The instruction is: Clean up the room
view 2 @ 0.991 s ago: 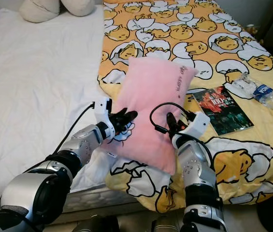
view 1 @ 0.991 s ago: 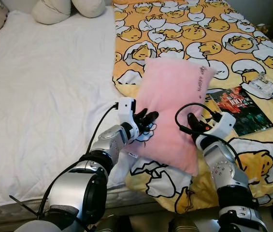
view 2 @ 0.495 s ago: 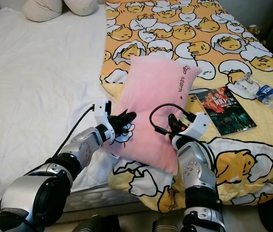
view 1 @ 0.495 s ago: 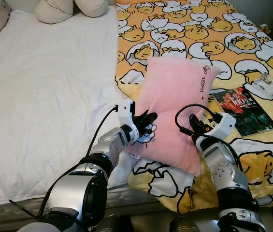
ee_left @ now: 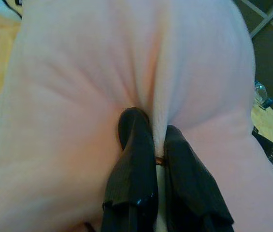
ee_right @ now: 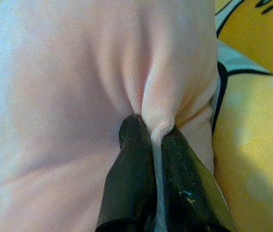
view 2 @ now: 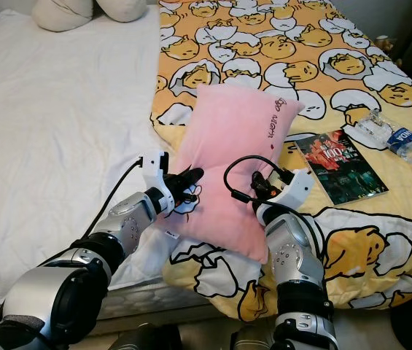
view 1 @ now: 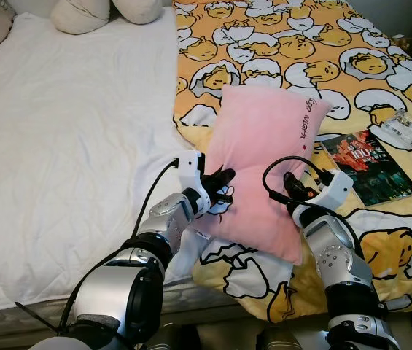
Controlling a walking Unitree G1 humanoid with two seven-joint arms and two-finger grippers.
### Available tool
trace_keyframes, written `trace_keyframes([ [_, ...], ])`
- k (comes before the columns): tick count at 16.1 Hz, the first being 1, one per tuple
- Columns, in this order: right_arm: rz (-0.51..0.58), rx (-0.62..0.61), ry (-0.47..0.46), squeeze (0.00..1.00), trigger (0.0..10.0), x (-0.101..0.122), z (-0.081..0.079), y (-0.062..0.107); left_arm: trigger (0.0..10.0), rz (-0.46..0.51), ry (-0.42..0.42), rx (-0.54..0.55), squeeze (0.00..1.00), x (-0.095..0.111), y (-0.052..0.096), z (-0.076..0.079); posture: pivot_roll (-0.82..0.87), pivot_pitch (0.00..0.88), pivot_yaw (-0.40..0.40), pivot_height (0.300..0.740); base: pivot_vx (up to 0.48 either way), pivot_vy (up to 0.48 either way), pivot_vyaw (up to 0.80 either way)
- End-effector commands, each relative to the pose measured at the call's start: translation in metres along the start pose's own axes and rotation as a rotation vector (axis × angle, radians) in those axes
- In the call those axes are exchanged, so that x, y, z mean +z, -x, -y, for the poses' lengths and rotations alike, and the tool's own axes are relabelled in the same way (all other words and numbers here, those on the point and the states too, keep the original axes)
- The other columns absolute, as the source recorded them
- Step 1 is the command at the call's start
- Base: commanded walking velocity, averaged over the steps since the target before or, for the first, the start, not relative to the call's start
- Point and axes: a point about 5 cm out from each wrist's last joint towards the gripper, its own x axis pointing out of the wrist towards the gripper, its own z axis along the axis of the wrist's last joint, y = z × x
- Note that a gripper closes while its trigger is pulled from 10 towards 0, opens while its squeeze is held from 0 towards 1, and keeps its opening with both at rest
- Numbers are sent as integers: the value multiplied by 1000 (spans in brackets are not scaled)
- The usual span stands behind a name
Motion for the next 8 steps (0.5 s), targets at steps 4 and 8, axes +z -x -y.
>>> trace_keyframes([
  [4,158,84,260,0,0,49,-25,-2,0,256,-99,7,0,49,-2,4,-208,52,98,718,0,0,0],
  [8,298,165,328,0,0,100,-45,-1,0,538,-177,29,0,102,20,21,-131,5,64,718,0,0,0],
])
